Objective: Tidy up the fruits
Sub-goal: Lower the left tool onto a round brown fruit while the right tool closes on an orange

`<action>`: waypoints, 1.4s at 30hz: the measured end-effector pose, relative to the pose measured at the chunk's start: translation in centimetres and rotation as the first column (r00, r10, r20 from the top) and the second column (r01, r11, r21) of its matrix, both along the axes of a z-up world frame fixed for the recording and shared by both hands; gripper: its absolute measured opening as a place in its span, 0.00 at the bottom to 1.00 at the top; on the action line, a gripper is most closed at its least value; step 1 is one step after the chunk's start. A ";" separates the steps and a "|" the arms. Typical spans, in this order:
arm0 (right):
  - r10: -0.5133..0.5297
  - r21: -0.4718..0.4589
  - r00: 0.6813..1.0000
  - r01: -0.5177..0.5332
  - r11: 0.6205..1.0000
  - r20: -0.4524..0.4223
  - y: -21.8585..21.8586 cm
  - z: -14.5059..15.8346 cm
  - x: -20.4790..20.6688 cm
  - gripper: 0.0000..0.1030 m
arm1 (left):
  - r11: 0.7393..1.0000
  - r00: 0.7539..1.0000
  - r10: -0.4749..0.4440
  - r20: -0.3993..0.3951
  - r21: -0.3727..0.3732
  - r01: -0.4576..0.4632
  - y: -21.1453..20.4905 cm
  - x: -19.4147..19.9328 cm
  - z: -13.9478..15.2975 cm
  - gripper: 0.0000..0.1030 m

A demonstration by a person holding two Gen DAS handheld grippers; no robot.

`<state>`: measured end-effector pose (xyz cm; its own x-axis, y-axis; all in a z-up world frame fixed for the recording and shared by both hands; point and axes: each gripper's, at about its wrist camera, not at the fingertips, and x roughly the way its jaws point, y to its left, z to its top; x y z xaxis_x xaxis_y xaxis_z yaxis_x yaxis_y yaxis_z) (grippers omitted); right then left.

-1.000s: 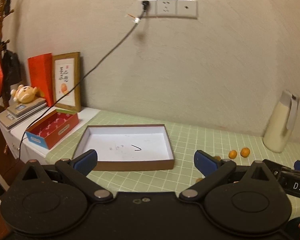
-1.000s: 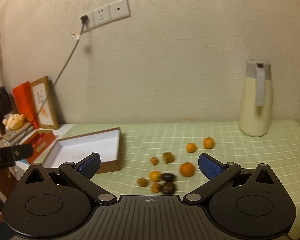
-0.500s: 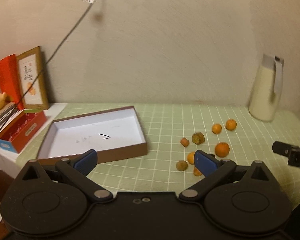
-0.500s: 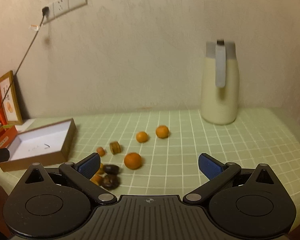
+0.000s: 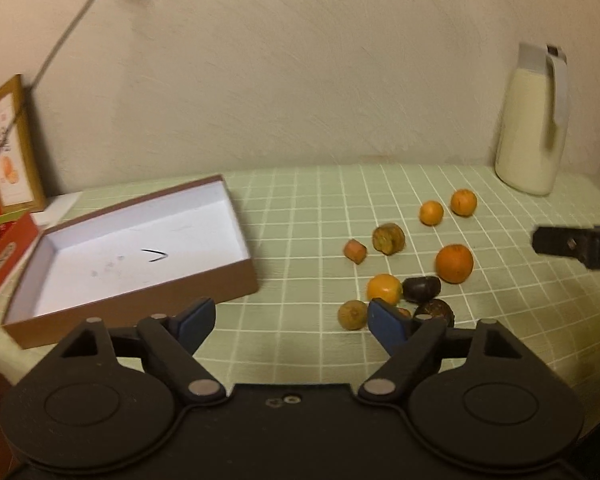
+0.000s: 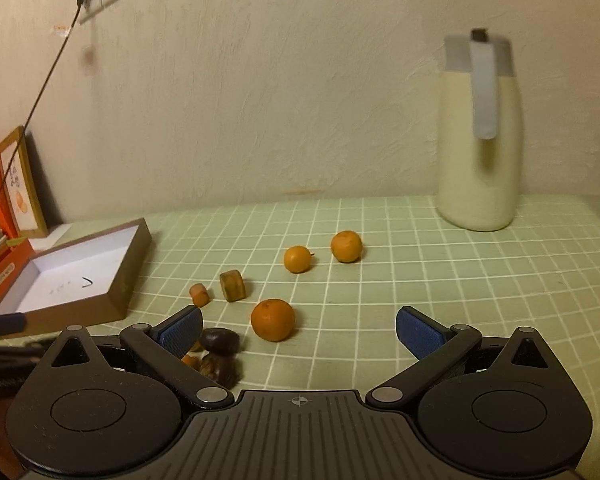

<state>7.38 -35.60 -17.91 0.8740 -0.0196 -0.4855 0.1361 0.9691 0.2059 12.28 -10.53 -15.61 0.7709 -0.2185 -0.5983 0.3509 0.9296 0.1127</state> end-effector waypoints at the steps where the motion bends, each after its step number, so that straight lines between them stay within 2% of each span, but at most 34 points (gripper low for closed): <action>1: 0.002 0.005 1.000 -0.002 1.000 0.000 0.0 -0.2 0.5 1.00 | 1.000 1.000 -0.010 0.002 0.004 0.010 -0.3 0.3 -0.4 0.71; 2: 0.006 0.010 1.000 -0.006 1.000 0.000 0.1 -0.3 1.0 0.99 | 1.000 1.000 -0.022 0.001 0.010 0.022 -0.7 0.6 -0.8 0.68; 4: 0.015 0.010 1.000 -0.015 1.000 -0.006 0.3 -0.7 2.0 0.88 | 0.999 0.999 -0.036 -0.015 0.009 0.036 -1.2 1.2 -1.6 0.64; 6: 0.026 0.021 1.000 -0.025 0.999 -0.014 0.3 -1.1 3.0 0.80 | 0.999 0.999 -0.044 -0.032 -0.005 0.044 -1.4 1.8 -2.3 0.58; 8: 0.025 0.020 0.999 -0.025 1.000 -0.020 0.3 -1.7 3.7 0.80 | 0.999 0.998 -0.049 -0.047 -0.015 0.049 -1.5 2.2 -2.9 0.57; 11: 0.020 0.023 0.999 -0.020 1.000 -0.027 0.4 -2.5 4.5 0.77 | 0.999 0.997 -0.052 -0.061 -0.018 0.051 -2.0 3.0 -3.8 0.49; 12: 0.024 0.028 0.999 -0.023 0.999 -0.034 0.4 -2.8 4.8 0.71 | 0.998 0.996 -0.055 -0.072 -0.027 0.053 -2.0 3.3 -4.1 0.47; 13: 0.029 0.034 0.999 -0.028 0.999 -0.039 0.4 -2.9 5.1 0.60 | 0.998 0.995 -0.056 -0.078 -0.033 0.053 -2.2 3.5 -4.3 0.47; 15: 0.041 0.054 0.998 -0.038 0.998 -0.048 0.4 -3.3 5.7 0.50 | 0.998 0.995 -0.057 -0.081 -0.032 0.054 -2.4 3.8 -4.7 0.44; 26: 0.033 0.097 0.996 -0.025 0.995 -0.085 0.3 -4.9 8.0 0.50 | 0.998 0.993 -0.051 -0.109 -0.038 0.047 -3.8 5.3 -6.5 0.44; 29: 0.034 0.101 0.995 -0.024 0.995 -0.096 0.4 -5.2 8.6 0.50 | 0.998 0.992 -0.042 -0.118 -0.051 0.037 -3.9 5.5 -6.8 0.36; 31: 0.032 0.106 0.995 -0.022 0.994 -0.097 0.4 -5.3 8.9 0.50 | 0.998 0.992 -0.043 -0.119 -0.050 0.037 -4.1 5.6 -7.0 0.36; 33: 0.032 0.106 0.995 -0.021 0.994 -0.098 0.4 -5.4 9.2 0.50 | 0.998 0.991 -0.049 -0.120 -0.046 0.044 -4.3 5.6 -7.2 0.29; 42: 0.025 0.119 0.991 -0.010 0.993 -0.129 0.7 -6.3 10.8 0.50 | 0.998 0.994 -0.046 -0.099 -0.046 0.042 -4.7 5.5 -7.5 0.28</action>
<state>18.16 -34.95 -24.17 0.8031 0.0588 -0.5929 0.1526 0.9416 0.3001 17.76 -15.23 -23.09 0.6967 -0.2783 -0.6611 0.3990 0.9163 0.0348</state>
